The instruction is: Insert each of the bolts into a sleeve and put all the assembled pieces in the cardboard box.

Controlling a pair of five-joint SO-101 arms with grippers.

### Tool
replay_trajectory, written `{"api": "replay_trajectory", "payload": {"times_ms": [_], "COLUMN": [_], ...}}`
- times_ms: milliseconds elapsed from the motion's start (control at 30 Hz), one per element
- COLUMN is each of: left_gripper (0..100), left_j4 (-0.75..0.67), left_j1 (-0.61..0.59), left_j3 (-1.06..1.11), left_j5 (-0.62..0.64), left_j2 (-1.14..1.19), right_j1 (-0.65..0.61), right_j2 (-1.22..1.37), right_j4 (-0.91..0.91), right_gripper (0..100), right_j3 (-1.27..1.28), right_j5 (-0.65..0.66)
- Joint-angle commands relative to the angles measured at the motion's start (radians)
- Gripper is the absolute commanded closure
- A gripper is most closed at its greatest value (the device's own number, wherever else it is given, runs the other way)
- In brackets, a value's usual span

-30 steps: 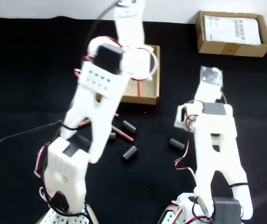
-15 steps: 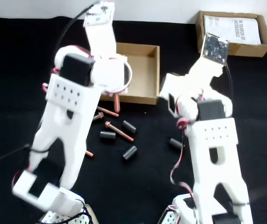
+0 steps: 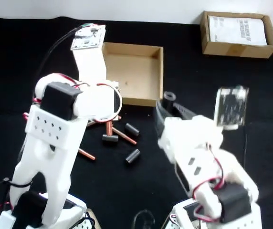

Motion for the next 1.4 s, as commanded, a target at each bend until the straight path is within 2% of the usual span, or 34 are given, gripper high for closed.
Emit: {"api": "replay_trajectory", "payload": {"times_ms": [0,167,267,667,967,1100,1367], "left_gripper": [99,99,99,99,99,99,99], "left_j4": [-0.003,-0.075,-0.147,-0.377,-0.876,-1.036,-1.056], "left_j1": [0.008,0.010,0.021,0.203,0.291,0.323,0.348], "left_j3": [-0.010,-0.007,-0.002,0.015,0.358,0.472,0.512], "left_j5": [-0.009,-0.218,-0.282,-0.284,-0.239,-0.239,-0.239], "left_j2": [-0.050,-0.101,-0.143,-0.194,-0.202,-0.202,-0.217], "right_j1": [-0.007,-0.007,-0.007,0.027,0.027,0.027,0.104], "right_j2": [-0.177,-0.398,-0.518,-0.553,-0.553,-0.553,-0.553], "right_j4": [-0.021,-0.119,-0.189,-0.340,-0.387,-0.387,-0.387], "right_gripper": [99.2,99.2,99.2,99.2,99.2,99.2,99.2], "right_j3": [0.143,0.407,0.536,0.670,0.722,0.720,0.720], "right_j5": [0.066,0.144,0.199,0.226,0.222,0.222,0.222]}}
